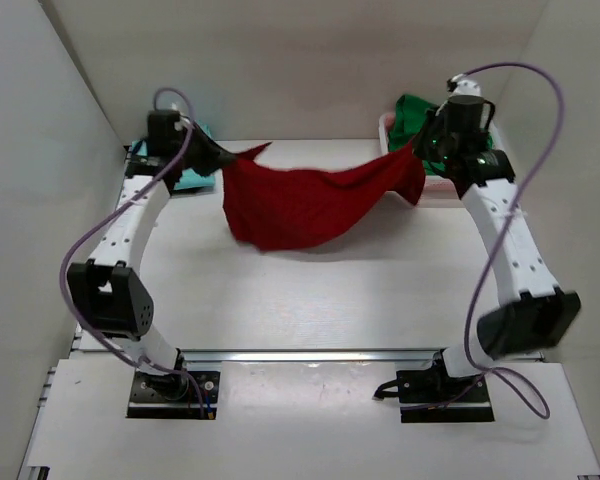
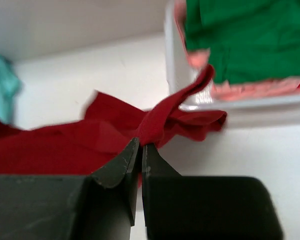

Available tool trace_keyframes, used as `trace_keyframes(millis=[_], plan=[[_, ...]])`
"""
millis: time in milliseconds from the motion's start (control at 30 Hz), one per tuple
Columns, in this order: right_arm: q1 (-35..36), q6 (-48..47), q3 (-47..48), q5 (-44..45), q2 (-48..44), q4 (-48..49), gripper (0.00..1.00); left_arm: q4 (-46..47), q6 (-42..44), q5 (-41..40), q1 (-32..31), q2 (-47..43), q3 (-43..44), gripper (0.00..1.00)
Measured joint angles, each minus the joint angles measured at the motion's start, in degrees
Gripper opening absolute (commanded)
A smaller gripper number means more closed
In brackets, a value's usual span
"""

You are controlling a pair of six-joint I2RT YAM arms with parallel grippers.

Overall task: Fold and stack the t-shirts
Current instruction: Flatten out the tshirt

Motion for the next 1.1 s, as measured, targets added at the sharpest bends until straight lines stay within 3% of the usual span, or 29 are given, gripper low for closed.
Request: trace_keyframes(millis=[267,500,733,800,1000,1100], plan=[[5.1,0.0,-0.8,2.0,-18.8,4.6,0.0,-5.2,1.6,-4.2,4.5,-9.2,19.8,0.0],[6.7,0.5,3.1,0.5,-22.1,1.9,0.0,-8.0,1.7,-6.3,9.2,-16.5,30.5,0.0],[-2.8,3.2,13.9,-14.7,-7.5,-3.9,0.0,-3.5,-1.2,0.2,13.4,-13.8,28.1,0.0],[-3.2,3.6,17.5,-18.5,0.0,-5.0,0.0,-2.8,-1.9,3.6,13.7,-8.1,29.4,0.0],[-1.8,4.9,32.0,-26.6,24.7,-10.6,0.0,-2.4,-6.4,15.2,14.8,20.6,46.7,0.0],[-0.8,4.7,37.3,-27.5,30.2,-10.8,0.0,1.9,-12.6,19.2,16.3,27.3,49.1,0.0]])
